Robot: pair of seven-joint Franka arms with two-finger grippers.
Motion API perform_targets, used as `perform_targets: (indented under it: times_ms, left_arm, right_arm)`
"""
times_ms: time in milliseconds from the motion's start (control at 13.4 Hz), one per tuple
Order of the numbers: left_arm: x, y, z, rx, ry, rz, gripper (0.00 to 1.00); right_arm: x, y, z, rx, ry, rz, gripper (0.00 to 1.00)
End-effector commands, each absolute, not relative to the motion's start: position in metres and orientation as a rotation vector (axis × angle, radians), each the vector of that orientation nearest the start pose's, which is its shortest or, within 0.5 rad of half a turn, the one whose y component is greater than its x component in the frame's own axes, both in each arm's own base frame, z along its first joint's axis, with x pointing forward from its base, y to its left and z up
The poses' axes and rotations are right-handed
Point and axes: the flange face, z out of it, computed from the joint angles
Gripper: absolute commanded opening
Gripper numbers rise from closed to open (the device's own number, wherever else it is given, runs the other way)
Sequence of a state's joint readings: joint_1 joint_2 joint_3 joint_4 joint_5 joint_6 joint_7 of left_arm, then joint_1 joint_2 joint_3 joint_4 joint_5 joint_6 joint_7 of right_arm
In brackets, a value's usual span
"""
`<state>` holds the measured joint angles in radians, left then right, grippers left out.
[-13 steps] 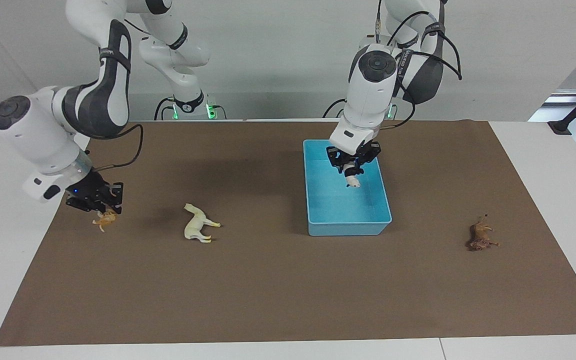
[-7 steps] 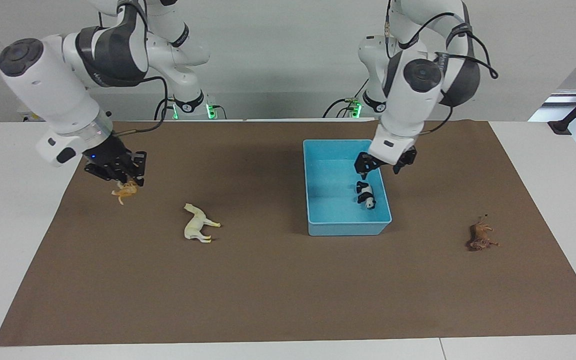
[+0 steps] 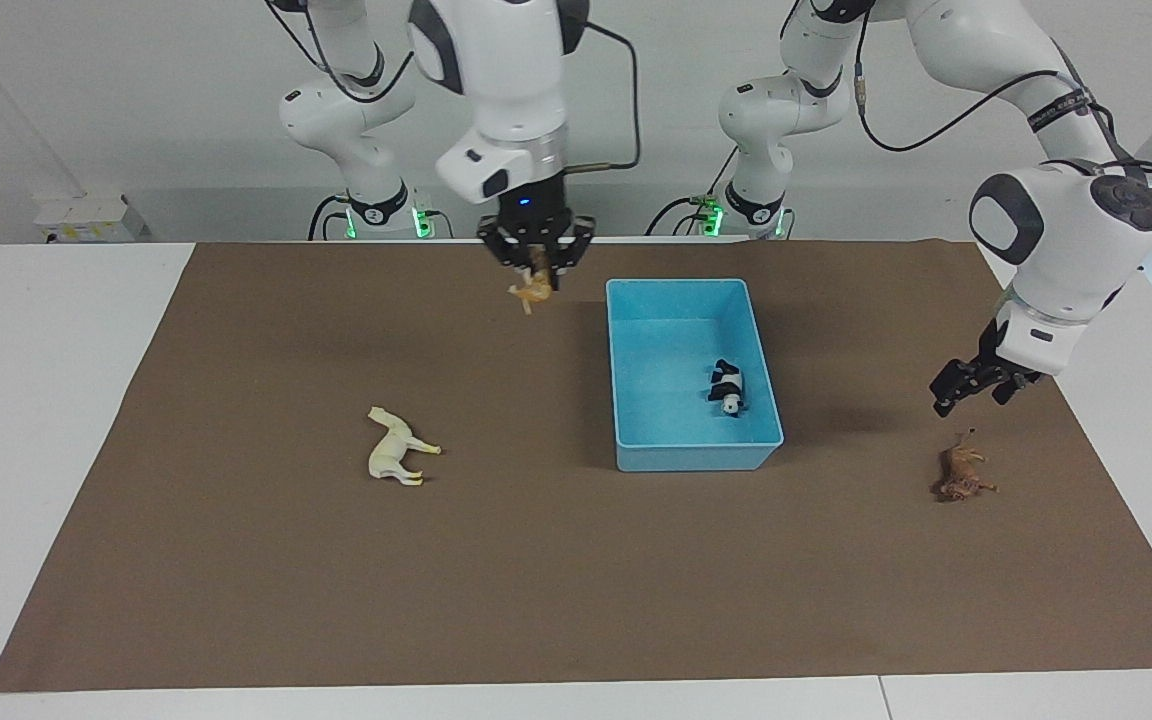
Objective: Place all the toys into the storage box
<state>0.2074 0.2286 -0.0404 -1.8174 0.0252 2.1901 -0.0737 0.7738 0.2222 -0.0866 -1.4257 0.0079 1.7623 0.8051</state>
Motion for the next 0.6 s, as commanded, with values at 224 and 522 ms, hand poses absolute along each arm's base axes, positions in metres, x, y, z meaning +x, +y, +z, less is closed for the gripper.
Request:
perform_targets:
  times_ms: [224,522]
  left_arm:
    - [0.639,0.125,0.36,-3.088,-0.021,-0.294,1.0]
    - [0.655,0.13,0.338,-3.065,0.208,-0.309,1.0]
  right_arm:
    - [0.464,0.544,0.457,-3.101,0.073,-0.252,0.0]
    - [0.468,0.54,0.455,-3.094,0.147,-0.214,1.0]
